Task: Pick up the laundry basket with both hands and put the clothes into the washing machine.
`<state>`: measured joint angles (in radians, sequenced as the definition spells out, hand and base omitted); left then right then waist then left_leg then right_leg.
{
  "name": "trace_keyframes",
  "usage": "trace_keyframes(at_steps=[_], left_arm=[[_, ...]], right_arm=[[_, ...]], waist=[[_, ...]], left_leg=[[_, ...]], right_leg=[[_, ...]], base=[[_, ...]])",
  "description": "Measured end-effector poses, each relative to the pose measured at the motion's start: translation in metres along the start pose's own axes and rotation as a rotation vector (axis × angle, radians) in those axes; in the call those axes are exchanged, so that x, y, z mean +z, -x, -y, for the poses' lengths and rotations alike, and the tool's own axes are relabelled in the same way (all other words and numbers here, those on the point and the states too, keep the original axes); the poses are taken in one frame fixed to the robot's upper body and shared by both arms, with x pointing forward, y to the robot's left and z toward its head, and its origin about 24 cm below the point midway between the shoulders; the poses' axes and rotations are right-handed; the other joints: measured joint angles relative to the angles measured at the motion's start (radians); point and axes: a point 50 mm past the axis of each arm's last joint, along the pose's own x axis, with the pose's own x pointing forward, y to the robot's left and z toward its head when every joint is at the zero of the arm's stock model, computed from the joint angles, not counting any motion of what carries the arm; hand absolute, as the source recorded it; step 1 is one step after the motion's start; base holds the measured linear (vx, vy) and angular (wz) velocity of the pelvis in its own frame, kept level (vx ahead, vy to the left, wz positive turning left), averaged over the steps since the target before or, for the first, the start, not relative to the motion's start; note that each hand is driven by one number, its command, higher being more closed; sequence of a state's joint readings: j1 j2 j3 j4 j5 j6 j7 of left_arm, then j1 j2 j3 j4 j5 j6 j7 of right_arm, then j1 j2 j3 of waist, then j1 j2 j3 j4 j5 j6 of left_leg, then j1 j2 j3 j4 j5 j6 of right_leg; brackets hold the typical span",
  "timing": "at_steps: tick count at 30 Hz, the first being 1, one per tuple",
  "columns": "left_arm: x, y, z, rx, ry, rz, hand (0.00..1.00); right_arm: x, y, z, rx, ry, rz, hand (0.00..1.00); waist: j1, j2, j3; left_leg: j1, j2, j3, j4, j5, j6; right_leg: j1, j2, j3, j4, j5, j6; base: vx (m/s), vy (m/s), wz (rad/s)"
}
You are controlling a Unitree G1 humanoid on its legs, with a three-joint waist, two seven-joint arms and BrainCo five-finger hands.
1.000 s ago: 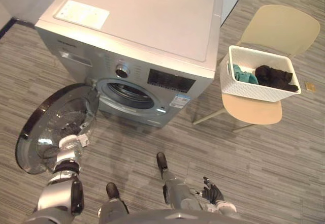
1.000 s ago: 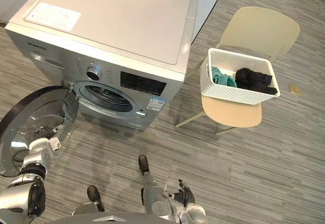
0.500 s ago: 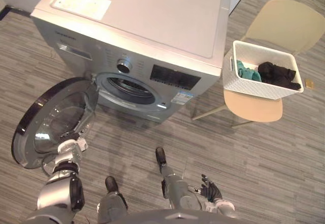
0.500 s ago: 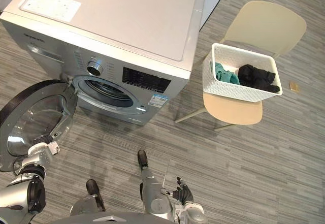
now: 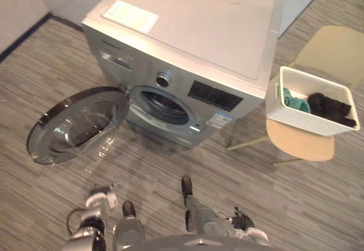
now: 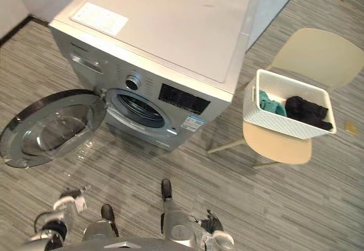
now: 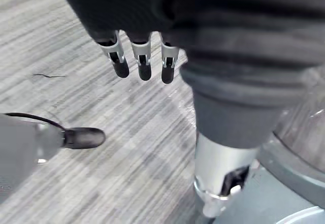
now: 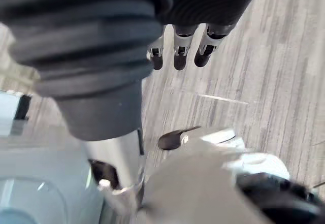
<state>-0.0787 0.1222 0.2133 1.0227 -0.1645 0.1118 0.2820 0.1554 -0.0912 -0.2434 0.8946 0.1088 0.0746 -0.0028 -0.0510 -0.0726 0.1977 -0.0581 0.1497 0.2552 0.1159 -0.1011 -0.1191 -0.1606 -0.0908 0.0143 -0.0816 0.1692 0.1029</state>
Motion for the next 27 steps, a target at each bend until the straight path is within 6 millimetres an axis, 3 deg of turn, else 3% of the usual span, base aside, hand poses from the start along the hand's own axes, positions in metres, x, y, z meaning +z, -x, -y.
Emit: trace_keyframes(at_steps=[4, 7, 11, 18, 23, 25, 26, 27], left_arm=[[-0.054, 0.009, -0.008, -0.084, -0.084, -0.105, 0.00], [-0.072, 0.011, -0.016, -0.110, -0.139, -0.159, 0.00], [-0.091, 0.016, -0.024, -0.118, -0.219, -0.212, 0.00], [-0.096, 0.017, -0.024, -0.122, -0.248, -0.232, 0.00], [-0.077, 0.011, -0.016, -0.160, -0.414, -0.176, 0.00], [-0.065, 0.007, -0.014, -0.159, -0.451, -0.154, 0.00], [-0.059, 0.005, -0.015, -0.151, -0.445, -0.140, 0.00], [-0.056, 0.004, -0.014, -0.148, -0.428, -0.132, 0.00]], right_arm=[[-0.039, 0.005, 0.026, -0.122, -0.058, -0.189, 0.00], [-0.047, 0.007, 0.036, -0.167, -0.129, -0.222, 0.00], [-0.045, 0.007, 0.037, -0.177, -0.143, -0.215, 0.00], [-0.022, -0.002, 0.014, -0.100, -0.107, -0.151, 0.00], [0.006, -0.005, 0.004, -0.059, -0.135, -0.024, 0.00], [0.008, -0.005, 0.006, -0.063, -0.135, -0.012, 0.00], [0.008, -0.004, 0.004, -0.058, -0.137, -0.011, 0.00], [0.014, -0.005, 0.002, -0.054, -0.137, 0.009, 0.00]], waist=[[0.006, 0.059, -0.042], [0.017, 0.072, -0.058], [0.025, 0.064, -0.105], [0.026, 0.062, -0.142], [0.016, 0.041, -0.125], [0.001, 0.026, -0.112], [-0.004, 0.010, -0.106], [0.003, 0.013, -0.097]], left_leg=[[0.032, -0.021, -0.069, -0.040, 0.017, 0.011], [0.070, -0.037, -0.110, -0.068, 0.032, 0.019], [0.110, -0.053, -0.140, -0.104, 0.049, 0.025], [0.167, -0.061, -0.112, -0.136, 0.052, 0.023], [0.140, -0.064, 0.024, -0.090, 0.024, 0.026], [0.111, -0.064, 0.106, -0.033, -0.016, 0.033], [0.098, -0.082, 0.129, -0.002, -0.037, 0.058], [0.072, -0.126, 0.145, -0.008, -0.047, 0.098]], right_leg=[[0.061, -0.023, -0.071, 0.000, -0.028, 0.010], [0.116, -0.040, -0.115, 0.001, -0.042, 0.017], [0.162, -0.053, -0.143, 0.001, -0.059, 0.019], [0.180, -0.061, -0.127, 0.026, -0.082, 0.013], [0.046, -0.043, 0.034, 0.100, -0.067, -0.011], [0.009, -0.030, 0.109, 0.078, -0.034, -0.070], [-0.008, -0.024, 0.153, 0.054, -0.014, -0.154], [-0.024, -0.007, 0.176, -0.007, -0.039, -0.382]], base=[[0.03, 0.013, 0.51], [0.00, 0.018, 0.48], [0.00, 0.014, 0.29], [-0.04, 0.004, -0.07], [-0.05, 0.026, -0.88], [-0.10, 0.033, -1.17], [-0.14, 0.092, -1.54], [-0.21, 0.151, -2.33]])
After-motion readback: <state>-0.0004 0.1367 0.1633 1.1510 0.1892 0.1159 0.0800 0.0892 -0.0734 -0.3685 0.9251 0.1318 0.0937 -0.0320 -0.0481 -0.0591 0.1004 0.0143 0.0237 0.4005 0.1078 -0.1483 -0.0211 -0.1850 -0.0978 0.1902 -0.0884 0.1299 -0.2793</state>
